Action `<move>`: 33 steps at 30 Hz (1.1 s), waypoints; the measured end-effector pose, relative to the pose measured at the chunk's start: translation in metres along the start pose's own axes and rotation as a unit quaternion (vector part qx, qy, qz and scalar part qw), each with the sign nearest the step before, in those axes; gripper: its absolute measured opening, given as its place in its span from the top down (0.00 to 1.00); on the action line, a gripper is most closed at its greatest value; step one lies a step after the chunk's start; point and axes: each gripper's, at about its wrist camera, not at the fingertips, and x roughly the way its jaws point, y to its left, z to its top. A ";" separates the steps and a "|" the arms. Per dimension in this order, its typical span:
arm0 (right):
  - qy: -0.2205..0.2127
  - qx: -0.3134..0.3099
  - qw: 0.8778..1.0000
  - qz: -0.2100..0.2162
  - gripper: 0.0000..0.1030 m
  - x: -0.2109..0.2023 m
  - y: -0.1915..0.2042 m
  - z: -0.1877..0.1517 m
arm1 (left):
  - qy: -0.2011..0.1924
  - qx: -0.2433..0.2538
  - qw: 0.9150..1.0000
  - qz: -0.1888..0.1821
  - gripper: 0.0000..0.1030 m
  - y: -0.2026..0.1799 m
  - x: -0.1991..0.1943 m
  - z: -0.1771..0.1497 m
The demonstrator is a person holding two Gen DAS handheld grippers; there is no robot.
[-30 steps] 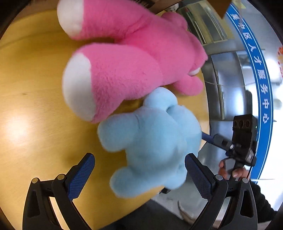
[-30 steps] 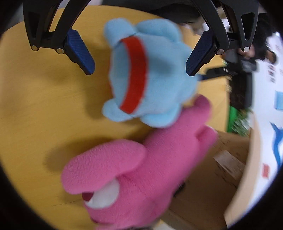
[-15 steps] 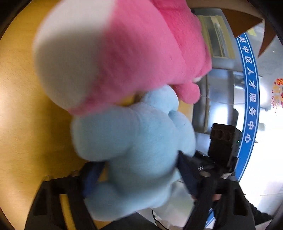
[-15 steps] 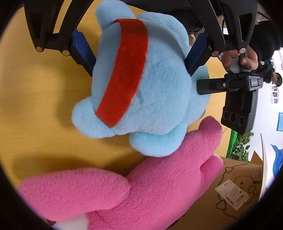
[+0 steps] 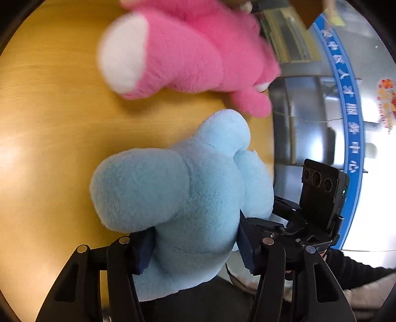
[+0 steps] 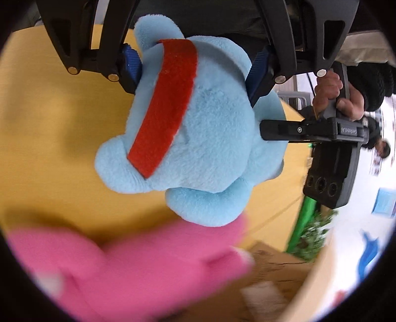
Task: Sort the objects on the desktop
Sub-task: 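Carry the light-blue plush into the box and open the left tool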
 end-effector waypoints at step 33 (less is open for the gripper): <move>-0.024 -0.089 0.988 -0.123 0.32 -0.098 0.179 0.499 | -0.126 0.008 0.989 0.082 0.38 -0.142 -0.305 0.420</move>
